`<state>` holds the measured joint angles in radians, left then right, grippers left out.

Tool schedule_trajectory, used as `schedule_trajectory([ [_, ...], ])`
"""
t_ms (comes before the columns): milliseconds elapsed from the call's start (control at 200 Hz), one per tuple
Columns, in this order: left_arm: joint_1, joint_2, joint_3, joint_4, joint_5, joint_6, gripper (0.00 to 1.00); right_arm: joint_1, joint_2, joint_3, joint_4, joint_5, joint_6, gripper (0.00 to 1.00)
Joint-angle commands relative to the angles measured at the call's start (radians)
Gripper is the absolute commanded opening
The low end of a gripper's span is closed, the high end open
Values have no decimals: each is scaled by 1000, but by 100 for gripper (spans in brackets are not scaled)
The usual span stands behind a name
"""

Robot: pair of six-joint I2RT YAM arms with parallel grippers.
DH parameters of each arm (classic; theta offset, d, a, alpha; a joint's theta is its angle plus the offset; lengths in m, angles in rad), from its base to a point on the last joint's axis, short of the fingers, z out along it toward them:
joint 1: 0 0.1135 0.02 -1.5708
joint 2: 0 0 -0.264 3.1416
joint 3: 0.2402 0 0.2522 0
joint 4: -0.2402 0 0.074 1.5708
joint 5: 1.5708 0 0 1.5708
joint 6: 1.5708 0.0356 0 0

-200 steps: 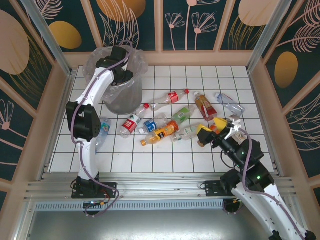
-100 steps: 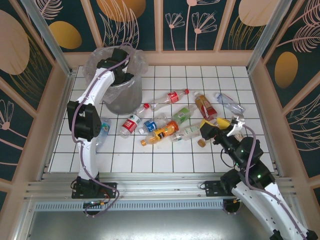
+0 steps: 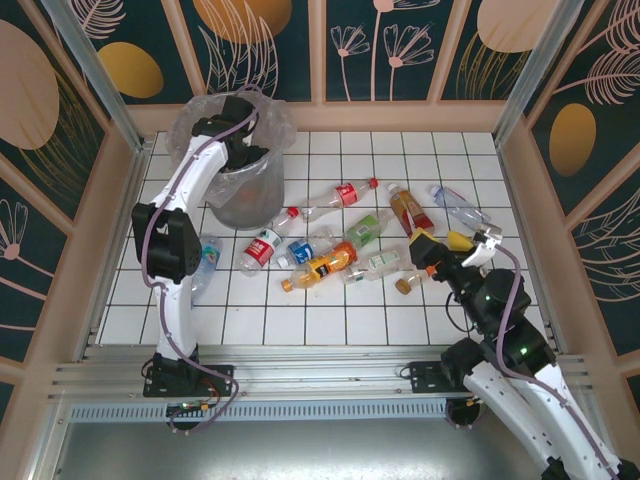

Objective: Put the plastic bottles in the bin

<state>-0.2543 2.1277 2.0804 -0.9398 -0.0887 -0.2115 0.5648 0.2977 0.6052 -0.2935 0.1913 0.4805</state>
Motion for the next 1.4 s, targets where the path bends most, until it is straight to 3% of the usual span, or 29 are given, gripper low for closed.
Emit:
schedule_trajectory([
  [0,6,-102,20,-11,-33,-43,88,7,35,36,-43,10,-11,99],
  [175,6,-222,-63,81,-27,-70,90,7,91,67,-88,38,43,98],
  [440,7,-469,-324,293,11,-89,94,7,240,132,-210,107,147,87],
  [681,2,-736,-574,480,223,-42,97,0,379,162,-354,173,266,78],
  [826,-37,-870,-671,516,275,-23,97,-12,425,115,-344,172,299,74],
  [1016,-148,-976,-747,530,333,-11,97,-167,482,48,-278,85,277,76],
  [1276,-208,-1071,-957,701,721,-49,99,-388,559,-14,-167,-119,183,76],
  [1391,-243,-1064,-1020,777,821,-78,99,-470,595,-38,-102,-227,150,75],
])
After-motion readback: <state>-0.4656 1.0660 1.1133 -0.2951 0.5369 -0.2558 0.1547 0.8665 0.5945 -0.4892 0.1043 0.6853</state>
